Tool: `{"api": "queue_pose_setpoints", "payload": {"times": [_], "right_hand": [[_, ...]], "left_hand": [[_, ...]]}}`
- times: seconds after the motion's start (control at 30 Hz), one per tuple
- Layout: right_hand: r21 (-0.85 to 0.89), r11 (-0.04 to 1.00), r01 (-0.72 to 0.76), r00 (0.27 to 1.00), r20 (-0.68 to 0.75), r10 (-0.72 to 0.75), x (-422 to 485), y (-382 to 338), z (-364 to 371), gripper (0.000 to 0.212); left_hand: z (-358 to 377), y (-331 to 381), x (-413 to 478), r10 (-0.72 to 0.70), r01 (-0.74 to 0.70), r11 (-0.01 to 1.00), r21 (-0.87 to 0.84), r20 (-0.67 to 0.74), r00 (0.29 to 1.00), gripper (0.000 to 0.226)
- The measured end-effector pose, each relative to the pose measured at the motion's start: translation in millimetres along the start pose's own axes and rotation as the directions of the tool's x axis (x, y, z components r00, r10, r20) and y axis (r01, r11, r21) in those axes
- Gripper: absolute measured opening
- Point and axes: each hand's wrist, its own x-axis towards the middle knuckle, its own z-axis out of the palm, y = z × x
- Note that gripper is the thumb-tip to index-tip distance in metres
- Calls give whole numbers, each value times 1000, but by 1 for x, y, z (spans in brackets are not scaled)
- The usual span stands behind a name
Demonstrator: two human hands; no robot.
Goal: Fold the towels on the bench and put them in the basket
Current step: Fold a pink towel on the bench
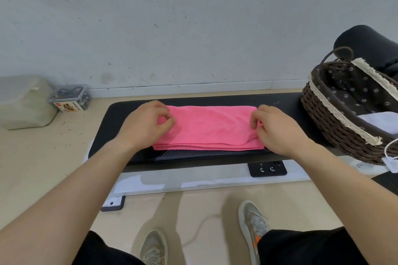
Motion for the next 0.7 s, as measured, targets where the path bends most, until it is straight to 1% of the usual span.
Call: {"api": "queue_pose_setpoints", "payload": {"times": [0.07, 0.1, 0.17, 0.23, 0.3, 0.37, 0.4, 0.43, 0.5, 0.53, 0.6, 0.7], "right_hand": [[59, 998, -13, 999, -38, 16, 13, -13, 0, 20], [86, 996, -21, 999, -31, 24, 19, -19, 0, 17], [115, 991, -74, 997, 27, 72, 31, -31, 0, 13], [84, 986, -142, 989, 55, 138, 42, -40, -1, 27], [101, 981, -166, 986, -6, 168, 53, -45, 1, 37], [119, 982, -149, 987, -47, 156, 62, -49, 8, 33], [122, 983, -137, 990, -20, 140, 65, -50, 15, 30], [116, 986, -118, 992, 46, 114, 67, -51, 24, 33], [56, 996, -73, 980, 189, 62, 67, -51, 47, 51], [14, 998, -55, 973, 225, 51, 64, -49, 57, 59], [-75, 996, -39, 969, 240, 56, 57, -44, 70, 68], [-144, 988, -52, 970, 230, 85, 42, -33, 76, 73]], "left_hand": [[10, 12, 13, -2, 2, 1000, 15, -15, 1000, 28], [15, 17, 19, -3, 3, 1000, 30, 3, 1000, 34], [25, 27, 31, -23, 19, 998, 58, 65, 998, 45], [33, 37, 40, -32, 23, 997, 72, 135, 990, 52], [41, 48, 46, -6, -12, 996, 86, 207, 978, 57], [50, 54, 49, 8, -44, 991, 123, 281, 960, 59], [54, 55, 49, 4, -51, 988, 144, 311, 950, 61], [59, 54, 49, -2, -55, 985, 163, 331, 944, 62], [67, 50, 46, -6, -62, 980, 188, 340, 940, 65], [70, 47, 44, -5, -64, 979, 196, 336, 942, 67], [73, 41, 39, -12, -64, 973, 222, 326, 945, 70], [73, 30, 32, -67, -15, 967, 254, 311, 948, 78]]}}
